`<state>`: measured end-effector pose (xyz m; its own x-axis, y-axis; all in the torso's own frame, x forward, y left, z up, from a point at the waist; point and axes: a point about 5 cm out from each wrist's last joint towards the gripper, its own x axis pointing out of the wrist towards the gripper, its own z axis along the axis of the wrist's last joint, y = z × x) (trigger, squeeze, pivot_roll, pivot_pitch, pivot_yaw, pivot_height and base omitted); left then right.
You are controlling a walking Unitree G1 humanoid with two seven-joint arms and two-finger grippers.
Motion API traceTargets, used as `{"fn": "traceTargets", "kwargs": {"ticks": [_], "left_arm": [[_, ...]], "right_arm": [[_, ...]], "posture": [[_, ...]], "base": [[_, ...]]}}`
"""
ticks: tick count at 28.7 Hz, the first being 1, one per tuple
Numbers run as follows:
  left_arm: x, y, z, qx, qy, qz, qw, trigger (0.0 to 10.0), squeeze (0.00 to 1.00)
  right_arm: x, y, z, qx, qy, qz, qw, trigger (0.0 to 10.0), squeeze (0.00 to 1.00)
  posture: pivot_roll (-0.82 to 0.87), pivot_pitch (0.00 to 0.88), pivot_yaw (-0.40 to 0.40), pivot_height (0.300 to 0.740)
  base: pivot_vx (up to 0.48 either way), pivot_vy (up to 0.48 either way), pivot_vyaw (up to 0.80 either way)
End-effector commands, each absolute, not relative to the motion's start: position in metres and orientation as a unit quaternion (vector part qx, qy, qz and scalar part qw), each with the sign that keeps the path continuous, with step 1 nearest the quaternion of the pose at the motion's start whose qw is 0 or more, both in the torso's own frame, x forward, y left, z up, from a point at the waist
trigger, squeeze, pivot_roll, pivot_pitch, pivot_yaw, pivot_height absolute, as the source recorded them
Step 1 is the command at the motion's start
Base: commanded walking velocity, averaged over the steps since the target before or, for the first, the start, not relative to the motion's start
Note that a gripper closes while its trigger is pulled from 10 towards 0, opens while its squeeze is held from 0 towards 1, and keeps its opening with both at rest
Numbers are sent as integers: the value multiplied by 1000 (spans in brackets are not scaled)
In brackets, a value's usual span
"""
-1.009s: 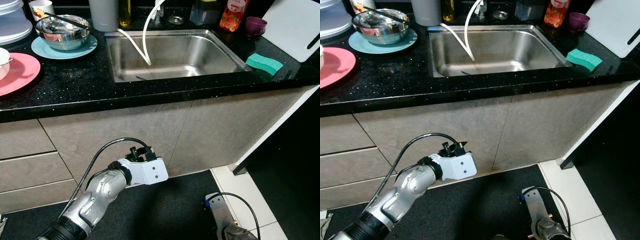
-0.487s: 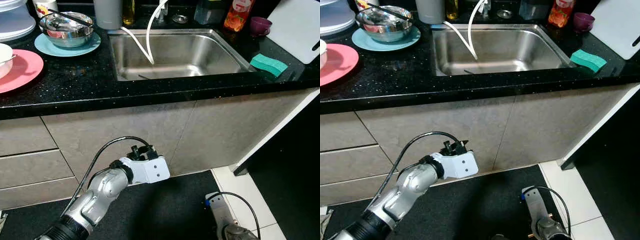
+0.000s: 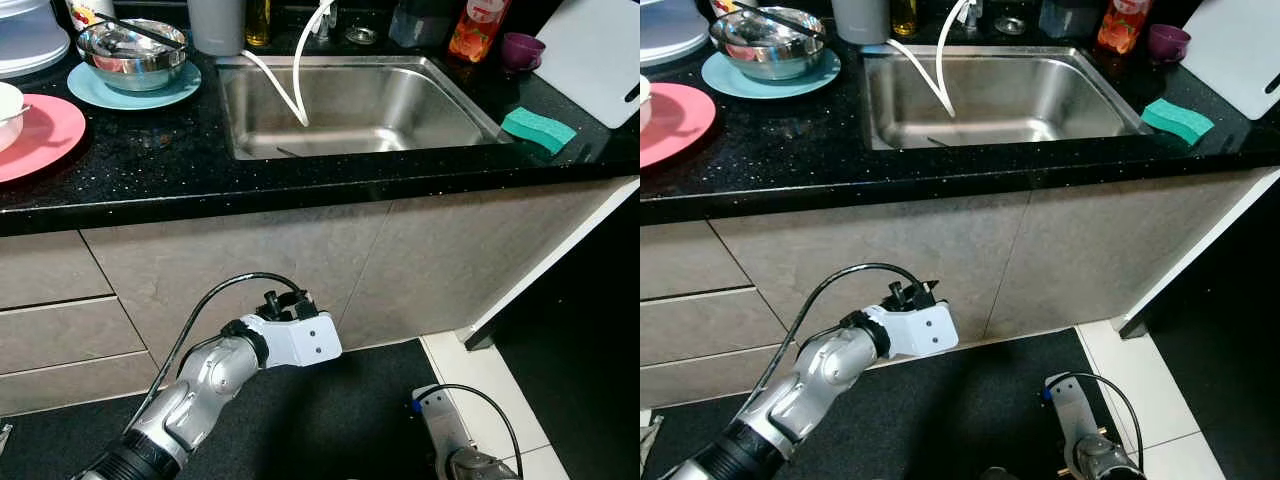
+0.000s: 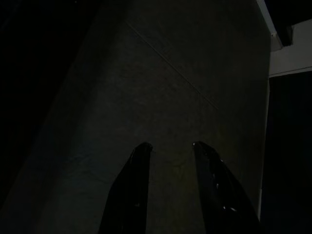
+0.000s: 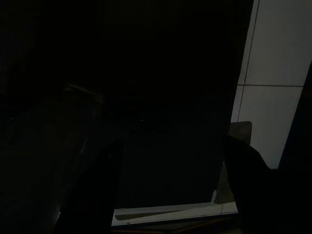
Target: Kitchen organization
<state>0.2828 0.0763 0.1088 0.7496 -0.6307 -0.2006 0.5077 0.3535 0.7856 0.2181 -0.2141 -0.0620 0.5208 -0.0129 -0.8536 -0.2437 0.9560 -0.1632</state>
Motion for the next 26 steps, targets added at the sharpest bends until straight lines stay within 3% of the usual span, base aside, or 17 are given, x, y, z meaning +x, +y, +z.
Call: {"fn": "traceTargets", "kwargs": {"ticks": [1, 26], "left_arm": [[281, 72, 106, 453, -63, -352, 816, 10000, 0], [283, 71, 108, 454, -62, -354, 815, 10000, 0]], "right_arm": [[213, -221, -64, -137, 494, 62, 856, 10000, 0], [215, -221, -62, -137, 495, 65, 855, 10000, 0]], "posture": [[193, 148, -107, 740], [205, 154, -108, 740]], "base": [[0, 0, 0], [0, 0, 0]]}}
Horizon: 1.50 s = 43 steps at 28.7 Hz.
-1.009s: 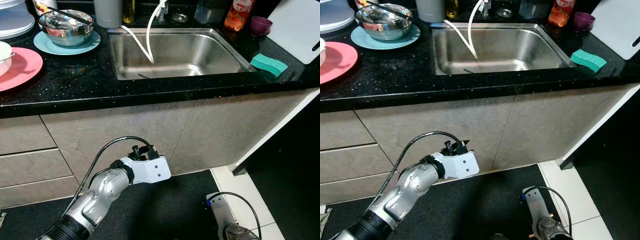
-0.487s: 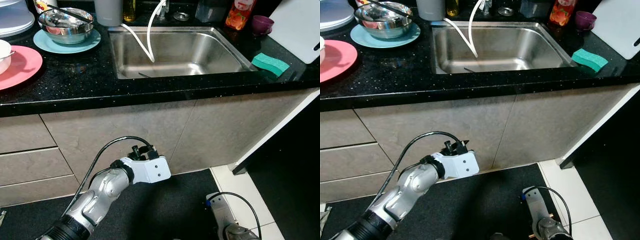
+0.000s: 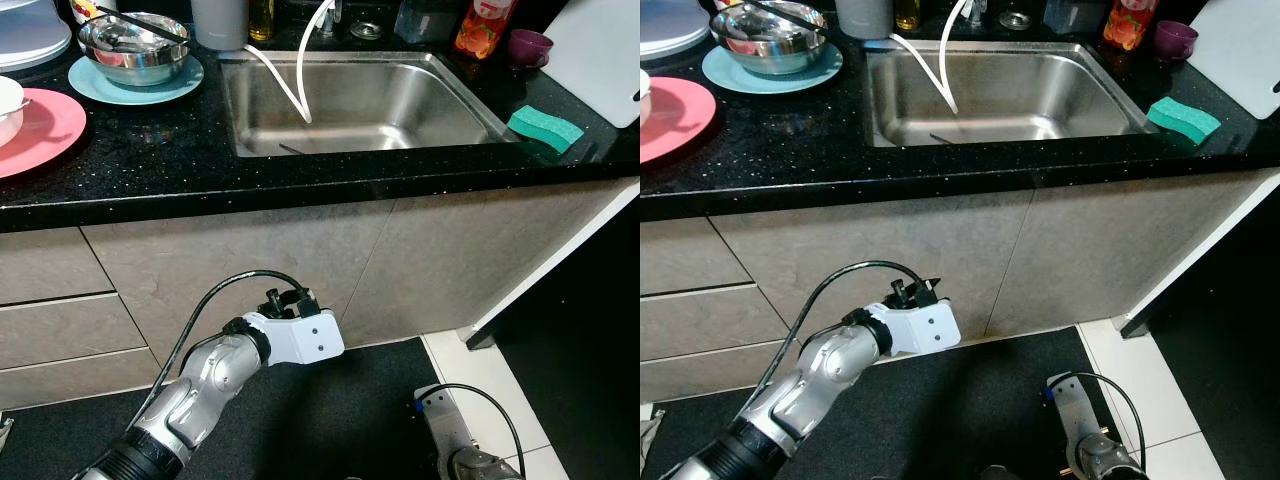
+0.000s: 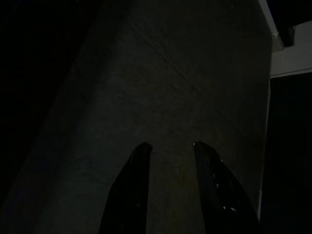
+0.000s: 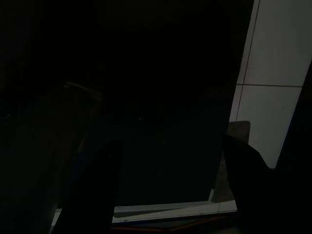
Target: Kitchen organization
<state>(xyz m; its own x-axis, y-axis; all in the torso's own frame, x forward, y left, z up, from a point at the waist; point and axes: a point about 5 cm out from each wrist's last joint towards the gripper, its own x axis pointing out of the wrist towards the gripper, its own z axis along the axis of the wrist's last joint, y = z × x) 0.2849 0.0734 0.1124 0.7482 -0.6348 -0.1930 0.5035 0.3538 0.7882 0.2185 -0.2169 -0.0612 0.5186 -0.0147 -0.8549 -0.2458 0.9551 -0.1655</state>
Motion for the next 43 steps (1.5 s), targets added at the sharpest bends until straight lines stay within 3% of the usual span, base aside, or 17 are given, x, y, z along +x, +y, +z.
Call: {"fn": "traceTargets", "kwargs": {"ticks": [1, 43], "left_arm": [[284, 71, 108, 454, -62, -354, 815, 10000, 0], [284, 65, 108, 452, -64, -357, 815, 10000, 0]], "right_arm": [[215, -221, -62, -137, 495, 65, 855, 10000, 0], [215, -225, -61, -150, 499, 72, 851, 10000, 0]], "posture": [[206, 153, -109, 740], [199, 152, -122, 740]], "base": [[0, 0, 0], [0, 0, 0]]}}
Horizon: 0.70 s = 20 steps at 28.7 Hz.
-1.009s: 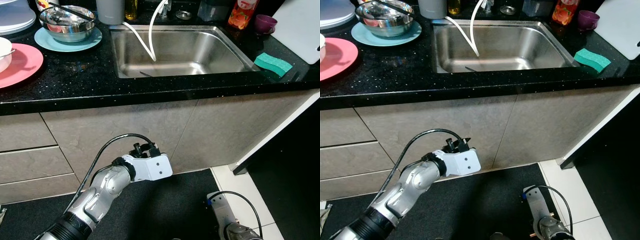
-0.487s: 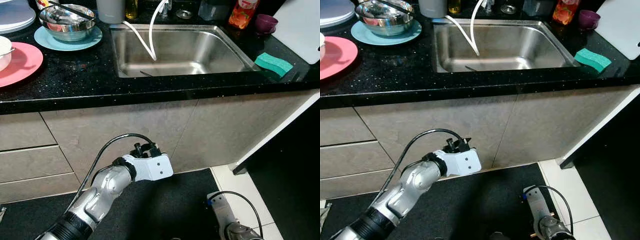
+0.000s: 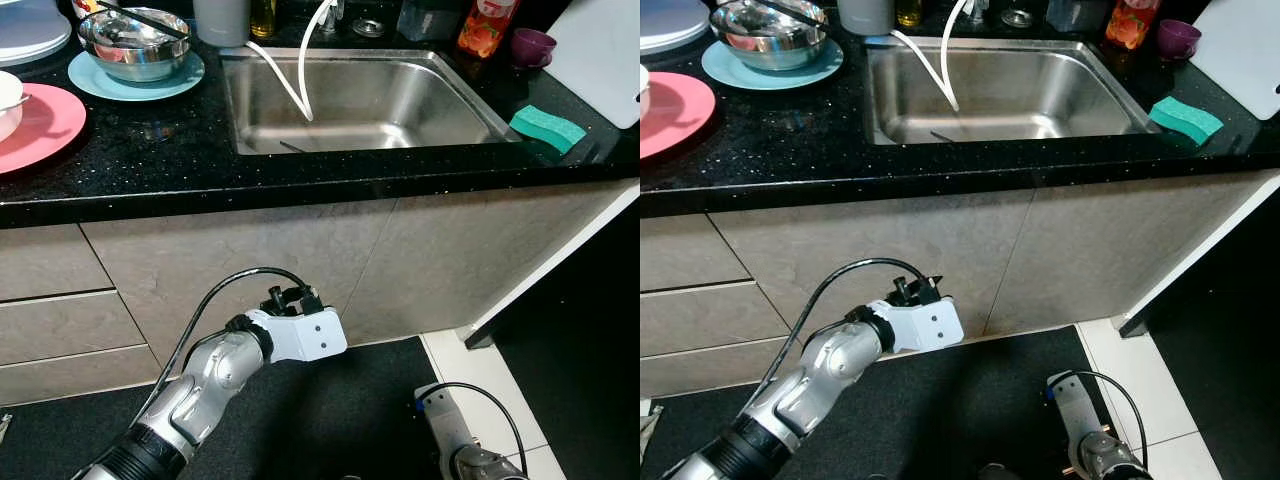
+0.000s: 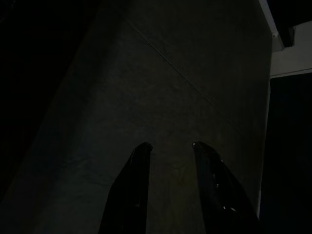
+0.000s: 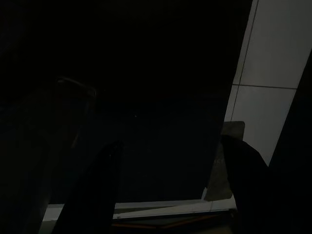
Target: Kitchen organization
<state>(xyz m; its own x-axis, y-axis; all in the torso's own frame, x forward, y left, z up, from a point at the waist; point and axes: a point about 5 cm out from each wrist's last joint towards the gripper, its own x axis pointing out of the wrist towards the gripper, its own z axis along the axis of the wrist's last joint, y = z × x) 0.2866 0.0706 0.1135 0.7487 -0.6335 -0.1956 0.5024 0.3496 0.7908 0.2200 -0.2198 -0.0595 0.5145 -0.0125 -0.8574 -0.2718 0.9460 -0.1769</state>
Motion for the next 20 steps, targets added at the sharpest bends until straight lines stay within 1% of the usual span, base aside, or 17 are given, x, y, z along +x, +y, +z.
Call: {"fn": "traceTargets", "kwargs": {"ticks": [1, 9, 12, 20], "left_arm": [[284, 65, 108, 452, -64, -357, 815, 10000, 0], [284, 64, 108, 453, -63, -356, 815, 10000, 0], [285, 65, 109, 452, -63, -355, 816, 10000, 0], [285, 66, 109, 454, -63, -357, 814, 10000, 0]], "right_arm": [[215, -225, -62, -150, 499, 72, 851, 10000, 0], [216, -226, -61, -153, 500, 73, 849, 10000, 0], [216, -226, -61, -150, 499, 71, 850, 10000, 0], [216, -224, -61, -148, 498, 71, 851, 10000, 0]], "posture": [[199, 152, -122, 740], [188, 145, -135, 740], [171, 148, -122, 740], [171, 156, -118, 740]], "base": [[0, 0, 0], [0, 0, 0], [0, 0, 0], [0, 0, 0]]}}
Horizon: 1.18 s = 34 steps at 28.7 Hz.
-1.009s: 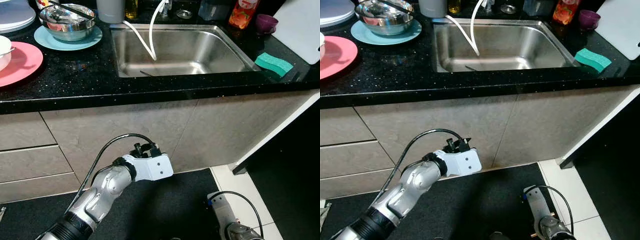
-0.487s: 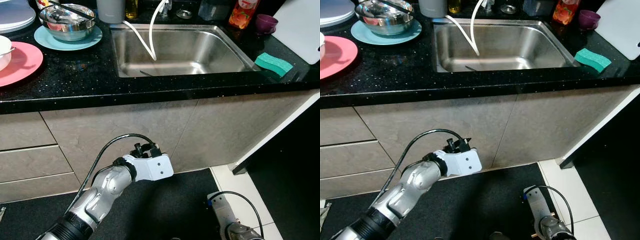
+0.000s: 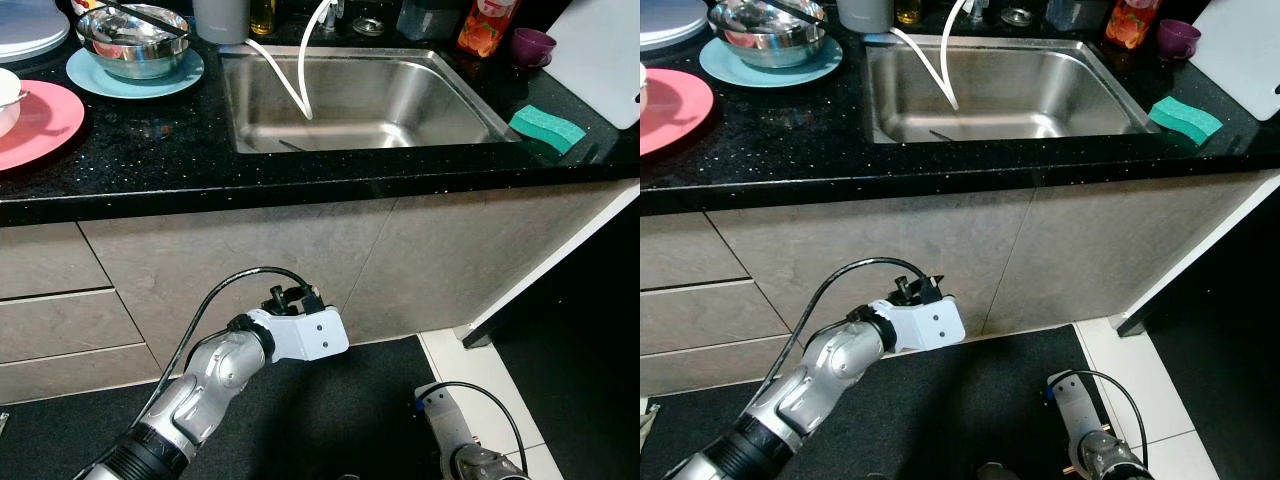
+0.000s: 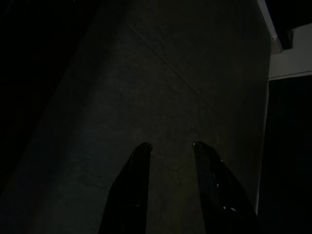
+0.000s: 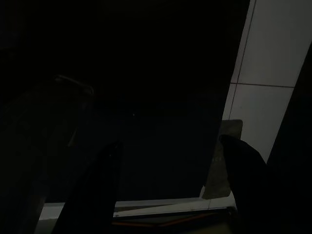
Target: Kitchen organization
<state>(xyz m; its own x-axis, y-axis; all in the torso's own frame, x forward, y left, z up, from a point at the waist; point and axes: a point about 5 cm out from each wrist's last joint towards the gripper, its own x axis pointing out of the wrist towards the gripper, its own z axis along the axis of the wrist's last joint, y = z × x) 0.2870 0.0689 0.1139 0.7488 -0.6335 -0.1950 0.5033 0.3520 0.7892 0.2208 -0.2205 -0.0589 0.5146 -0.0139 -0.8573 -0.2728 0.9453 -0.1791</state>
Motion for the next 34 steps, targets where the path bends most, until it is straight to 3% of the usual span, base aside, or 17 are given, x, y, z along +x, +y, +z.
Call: {"fn": "traceTargets", "kwargs": {"ticks": [1, 34], "left_arm": [[285, 66, 109, 454, -63, -357, 814, 10000, 0], [285, 69, 110, 453, -63, -355, 815, 10000, 0]], "right_arm": [[216, -224, -61, -148, 498, 71, 851, 10000, 0], [217, -222, -61, -146, 498, 74, 852, 10000, 0]], "posture": [[171, 156, -118, 740], [198, 169, -111, 740]], "base": [[0, 0, 0], [0, 0, 0]]}}
